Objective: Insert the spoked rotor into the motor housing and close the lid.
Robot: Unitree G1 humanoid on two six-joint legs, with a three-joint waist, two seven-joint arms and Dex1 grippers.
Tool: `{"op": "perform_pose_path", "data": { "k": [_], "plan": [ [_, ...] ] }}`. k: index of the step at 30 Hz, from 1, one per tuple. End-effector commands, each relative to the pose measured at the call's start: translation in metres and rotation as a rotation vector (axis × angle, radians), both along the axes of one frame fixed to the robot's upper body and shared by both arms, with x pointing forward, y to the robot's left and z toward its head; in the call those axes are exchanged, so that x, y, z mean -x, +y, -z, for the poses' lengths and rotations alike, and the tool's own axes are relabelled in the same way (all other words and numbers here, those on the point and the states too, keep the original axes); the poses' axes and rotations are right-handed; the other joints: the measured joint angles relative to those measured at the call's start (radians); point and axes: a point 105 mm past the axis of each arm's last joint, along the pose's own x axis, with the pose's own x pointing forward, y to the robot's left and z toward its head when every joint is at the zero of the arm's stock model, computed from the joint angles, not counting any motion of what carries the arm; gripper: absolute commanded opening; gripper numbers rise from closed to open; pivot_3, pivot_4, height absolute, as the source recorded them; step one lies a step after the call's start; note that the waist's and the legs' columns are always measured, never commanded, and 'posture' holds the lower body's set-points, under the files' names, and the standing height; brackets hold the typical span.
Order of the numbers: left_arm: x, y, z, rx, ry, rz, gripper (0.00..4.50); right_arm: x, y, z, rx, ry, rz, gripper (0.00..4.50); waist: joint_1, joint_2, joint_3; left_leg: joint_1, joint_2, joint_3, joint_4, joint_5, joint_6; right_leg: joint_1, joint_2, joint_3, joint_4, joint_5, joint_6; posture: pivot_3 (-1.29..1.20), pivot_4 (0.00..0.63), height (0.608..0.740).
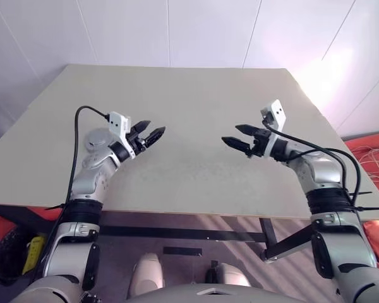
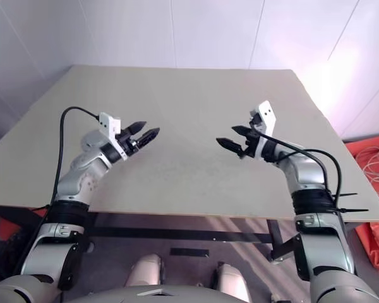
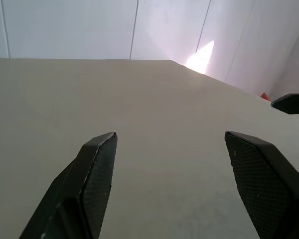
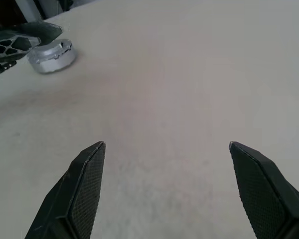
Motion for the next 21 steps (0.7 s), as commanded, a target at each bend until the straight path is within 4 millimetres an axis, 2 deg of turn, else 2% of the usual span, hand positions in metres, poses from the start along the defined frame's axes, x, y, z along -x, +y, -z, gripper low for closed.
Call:
{"op": "perform_pose_path", "data": {
  "k": [1,12,21],
  "plan": [
    [0.007,-0.010,-0.008,-0.019,-0.037,0.045,3.68,0.004,0.001,-0.012,0.024,-0.062,-0.042,4.50,-0.002,0.000,0.000,0.000,0.000,0.000,0.000,0.000,0.000,0.000,0.000,0.000,0.000,0.000,0.000,0.00,0.000,0.740],
    [0.011,-0.017,0.001,-0.028,-0.014,0.042,3.68,-0.004,0.009,-0.005,0.022,-0.067,-0.009,4.50,-0.006,0.001,0.000,0.002,0.000,0.000,0.000,0.000,0.004,0.002,0.000,0.000,0.000,0.001,-0.001,0.00,0.000,0.740],
    [0.013,-0.019,0.002,-0.049,-0.022,0.040,3.68,-0.015,-0.002,-0.007,0.027,-0.162,0.117,4.50,-0.008,0.001,0.000,0.002,0.000,0.000,0.000,0.000,0.004,0.002,0.000,0.000,0.000,0.001,-0.001,0.00,0.000,0.740]
  ]
}}
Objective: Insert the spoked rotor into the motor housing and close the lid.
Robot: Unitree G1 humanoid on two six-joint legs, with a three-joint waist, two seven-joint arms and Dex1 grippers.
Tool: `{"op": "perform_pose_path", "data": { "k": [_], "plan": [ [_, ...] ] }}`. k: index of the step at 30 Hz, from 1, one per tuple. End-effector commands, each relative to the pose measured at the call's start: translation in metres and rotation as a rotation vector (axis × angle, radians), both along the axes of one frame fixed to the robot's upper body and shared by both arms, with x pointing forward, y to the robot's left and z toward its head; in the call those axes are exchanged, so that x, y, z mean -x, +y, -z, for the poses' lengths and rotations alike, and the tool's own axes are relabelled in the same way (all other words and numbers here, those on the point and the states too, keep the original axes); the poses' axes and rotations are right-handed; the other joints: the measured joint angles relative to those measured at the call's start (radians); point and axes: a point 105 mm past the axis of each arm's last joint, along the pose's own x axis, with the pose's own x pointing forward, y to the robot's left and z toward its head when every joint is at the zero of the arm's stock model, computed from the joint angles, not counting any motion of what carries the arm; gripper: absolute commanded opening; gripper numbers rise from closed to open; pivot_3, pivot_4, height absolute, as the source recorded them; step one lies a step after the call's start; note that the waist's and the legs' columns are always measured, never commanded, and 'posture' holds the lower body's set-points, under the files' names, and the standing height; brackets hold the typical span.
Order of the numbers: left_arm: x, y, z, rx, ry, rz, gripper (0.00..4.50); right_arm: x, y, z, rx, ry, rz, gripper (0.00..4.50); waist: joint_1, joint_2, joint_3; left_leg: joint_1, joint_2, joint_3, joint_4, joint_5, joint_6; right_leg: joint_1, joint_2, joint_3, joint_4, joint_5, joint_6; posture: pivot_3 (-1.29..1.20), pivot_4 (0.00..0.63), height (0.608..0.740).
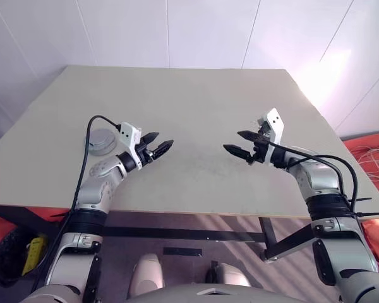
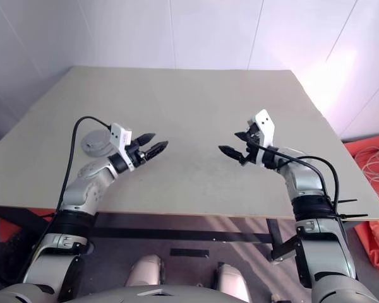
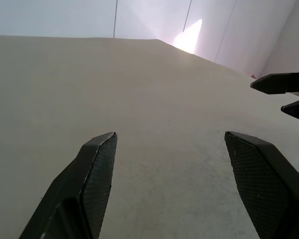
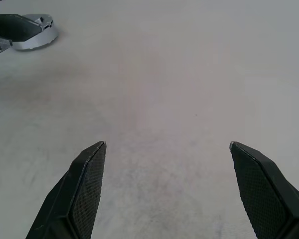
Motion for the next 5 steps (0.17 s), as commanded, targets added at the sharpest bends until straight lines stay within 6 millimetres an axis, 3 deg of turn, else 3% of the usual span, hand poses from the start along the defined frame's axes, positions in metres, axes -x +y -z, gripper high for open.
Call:
{"op": "perform_pose_path", "data": {
  "k": [1,5],
  "plan": [
    [0.0029,-0.0046,-0.0124,-0.017,-0.054,0.017,3.68,-0.0087,-0.0079,-0.0194,-0.040,-0.093,0.059,4.50,0.000,0.000,0.000,0.000,0.000,0.000,0.000,0.000,0.000,0.000,0.000,0.000,0.000,0.000,0.000,0.00,0.000,0.740],
    [0.0028,-0.0047,-0.0096,-0.032,-0.050,0.002,3.68,-0.0101,-0.0076,-0.0246,-0.086,-0.124,0.076,4.50,-0.001,0.000,0.000,0.000,0.000,0.000,0.000,0.000,0.000,0.000,0.000,0.000,0.000,0.000,0.000,0.00,0.000,0.740]
  ]
}}
